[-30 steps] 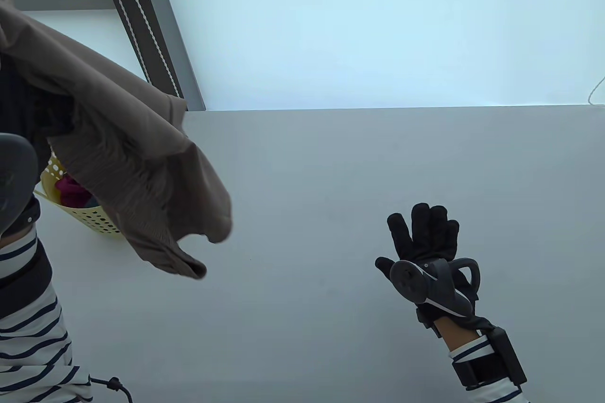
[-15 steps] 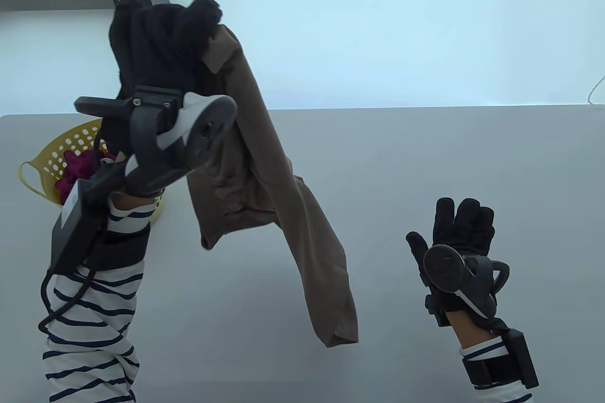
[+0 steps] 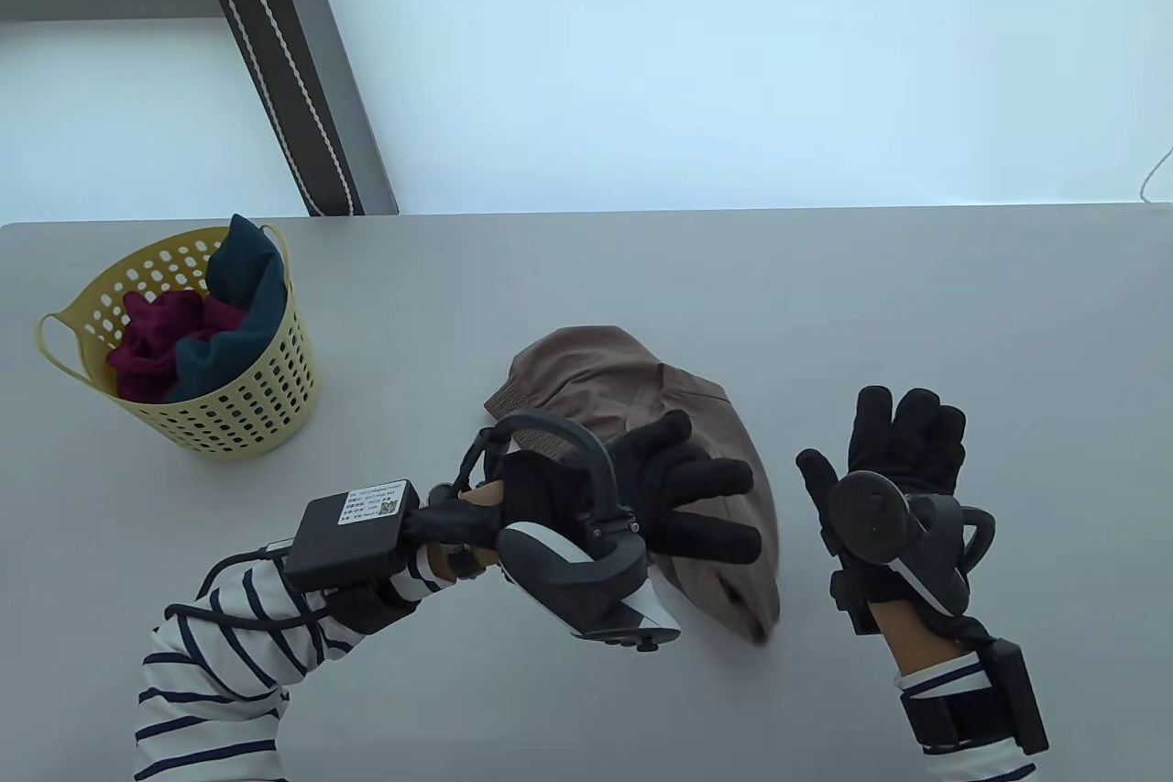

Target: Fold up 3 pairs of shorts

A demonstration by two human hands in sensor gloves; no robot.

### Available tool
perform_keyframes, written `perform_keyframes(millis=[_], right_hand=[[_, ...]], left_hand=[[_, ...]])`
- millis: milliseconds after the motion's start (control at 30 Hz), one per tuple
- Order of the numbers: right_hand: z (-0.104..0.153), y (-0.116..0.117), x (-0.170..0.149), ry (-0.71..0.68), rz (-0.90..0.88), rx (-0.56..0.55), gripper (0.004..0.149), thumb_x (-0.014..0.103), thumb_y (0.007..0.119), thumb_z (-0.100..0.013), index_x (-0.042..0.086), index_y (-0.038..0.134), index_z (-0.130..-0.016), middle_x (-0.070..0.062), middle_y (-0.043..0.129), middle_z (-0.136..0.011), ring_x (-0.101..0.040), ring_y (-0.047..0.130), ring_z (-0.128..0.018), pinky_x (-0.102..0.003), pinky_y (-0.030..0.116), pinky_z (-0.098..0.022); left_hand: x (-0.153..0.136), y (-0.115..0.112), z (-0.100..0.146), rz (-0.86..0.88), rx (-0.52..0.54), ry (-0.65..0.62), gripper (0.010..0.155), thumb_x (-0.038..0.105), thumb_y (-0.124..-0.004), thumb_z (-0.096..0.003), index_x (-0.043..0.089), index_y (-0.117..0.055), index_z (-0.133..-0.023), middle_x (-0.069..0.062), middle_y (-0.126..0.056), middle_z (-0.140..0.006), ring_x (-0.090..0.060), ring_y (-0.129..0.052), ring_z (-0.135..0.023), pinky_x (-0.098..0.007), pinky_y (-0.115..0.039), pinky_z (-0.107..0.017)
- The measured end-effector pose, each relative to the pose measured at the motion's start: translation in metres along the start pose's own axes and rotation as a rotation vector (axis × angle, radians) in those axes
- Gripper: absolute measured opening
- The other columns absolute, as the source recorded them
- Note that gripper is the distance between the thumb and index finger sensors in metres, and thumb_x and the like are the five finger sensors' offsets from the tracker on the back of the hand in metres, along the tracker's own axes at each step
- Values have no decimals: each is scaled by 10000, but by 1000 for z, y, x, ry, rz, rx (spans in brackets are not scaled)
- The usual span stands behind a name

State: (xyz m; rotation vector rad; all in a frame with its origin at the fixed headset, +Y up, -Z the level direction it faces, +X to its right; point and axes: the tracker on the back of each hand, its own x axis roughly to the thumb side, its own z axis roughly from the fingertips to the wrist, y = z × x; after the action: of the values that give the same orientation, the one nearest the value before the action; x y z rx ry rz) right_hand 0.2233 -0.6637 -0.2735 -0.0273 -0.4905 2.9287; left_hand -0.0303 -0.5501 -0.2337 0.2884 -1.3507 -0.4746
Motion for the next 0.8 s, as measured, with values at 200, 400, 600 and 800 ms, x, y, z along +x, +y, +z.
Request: perform_keyframes(millis=[200,400,600,800], right_hand=[[-1,-1,-2,15,3,2,823,524,520,-521,1,169,-1051,-432,144,-979,-679,211,-836,-704,343,-566],[-1,0,-4,21,7,22,822,522,525,-521,-1,177,-1051,-433,146,-978,-679,214,-834,-705,344,-564],[-2,4,-5,22,11,46,821,522,527,-520,-2,184,-1052,-433,145,-978,-680,213,-834,-705,344,-564],[-3,1,-8,33,-2,43,816,521,530,-520,0,198,-1054,-431,154,-981,-678,218,-837,-704,346,-566]], left_hand=[[-72,-78,-1,480,-150,268,1187,739,-547,-299,79,129,-1018,-383,-199,-1189,-482,-561,-1112,-680,-457,-783],[-7,-188,-15,227,-746,48,1207,758,-468,-268,27,165,-990,-416,-124,-1149,-533,-477,-1097,-710,-425,-757],[60,-189,-25,-98,-362,72,801,676,-366,-386,253,-190,-1042,-208,-436,-1140,-486,-598,-1046,-708,-481,-748],[93,-154,-57,-375,-279,-94,455,537,-481,-457,377,-613,-862,171,-894,-699,-81,-1008,-710,-466,-793,-691]])
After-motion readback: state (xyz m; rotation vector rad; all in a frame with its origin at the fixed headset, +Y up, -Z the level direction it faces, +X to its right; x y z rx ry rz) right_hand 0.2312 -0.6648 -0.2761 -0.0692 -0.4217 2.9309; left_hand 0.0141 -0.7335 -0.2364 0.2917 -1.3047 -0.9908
